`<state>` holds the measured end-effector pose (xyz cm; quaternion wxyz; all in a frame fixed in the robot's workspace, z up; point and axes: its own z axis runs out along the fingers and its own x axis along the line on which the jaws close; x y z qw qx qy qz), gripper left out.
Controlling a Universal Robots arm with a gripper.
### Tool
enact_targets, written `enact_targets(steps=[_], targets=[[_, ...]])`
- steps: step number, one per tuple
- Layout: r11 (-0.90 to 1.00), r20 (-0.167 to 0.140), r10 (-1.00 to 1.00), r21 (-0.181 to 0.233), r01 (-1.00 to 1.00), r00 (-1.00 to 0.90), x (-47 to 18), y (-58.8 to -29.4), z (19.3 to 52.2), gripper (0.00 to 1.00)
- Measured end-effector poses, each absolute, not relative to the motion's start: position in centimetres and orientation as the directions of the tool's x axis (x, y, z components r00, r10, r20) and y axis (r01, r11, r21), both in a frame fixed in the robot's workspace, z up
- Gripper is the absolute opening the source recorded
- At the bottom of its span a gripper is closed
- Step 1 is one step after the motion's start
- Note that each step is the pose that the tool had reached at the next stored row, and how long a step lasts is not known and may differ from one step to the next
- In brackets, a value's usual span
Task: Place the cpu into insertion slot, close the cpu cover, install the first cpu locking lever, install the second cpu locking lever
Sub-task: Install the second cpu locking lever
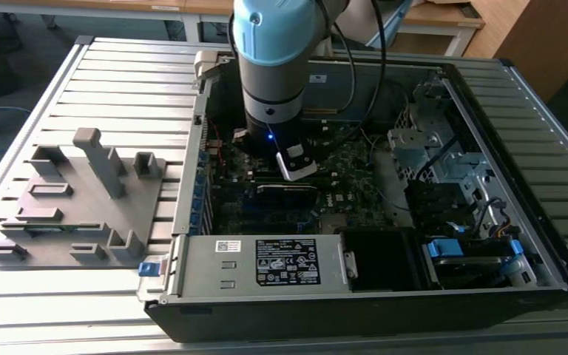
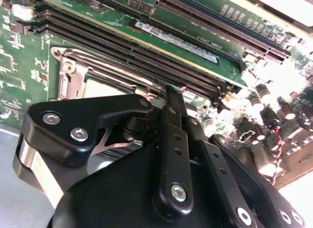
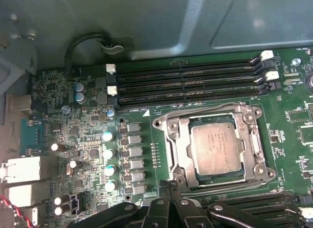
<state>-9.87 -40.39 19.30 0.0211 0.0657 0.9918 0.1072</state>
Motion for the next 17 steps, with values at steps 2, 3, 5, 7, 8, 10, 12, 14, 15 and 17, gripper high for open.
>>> enact_targets(steps=[2,3,5,7,8,10,12,14,15,17], targets=[[0.968,-0.028,0.135,0.215,0.126,-0.99,-10.0,-40.39,19.25,0.1],[0.968,-0.028,0.135,0.215,0.126,-0.99,-10.04,-40.39,19.25,0.1],[0.968,-0.028,0.135,0.215,0.126,-0.99,-10.06,-40.39,19.24,0.1],[0.968,-0.028,0.135,0.215,0.126,-0.99,-10.07,-40.39,19.22,0.1],[0.968,-0.028,0.135,0.215,0.126,-0.99,-10.08,-40.4,19.22,0.1],[0.968,-0.028,0.135,0.215,0.126,-0.99,-10.1,-40.39,19.15,0.1],[0.968,-0.028,0.135,0.215,0.126,-0.99,-10.13,-40.39,19.06,0.1],[0.968,-0.027,0.135,0.215,0.126,-0.99,-10.14,-40.4,19.05,0.1],[0.968,-0.027,0.135,0.215,0.126,-0.99,-10.14,-40.4,19.04,0.1],[0.968,-0.028,0.135,0.215,0.126,-0.99,-10.14,-40.39,19.03,0.1]])
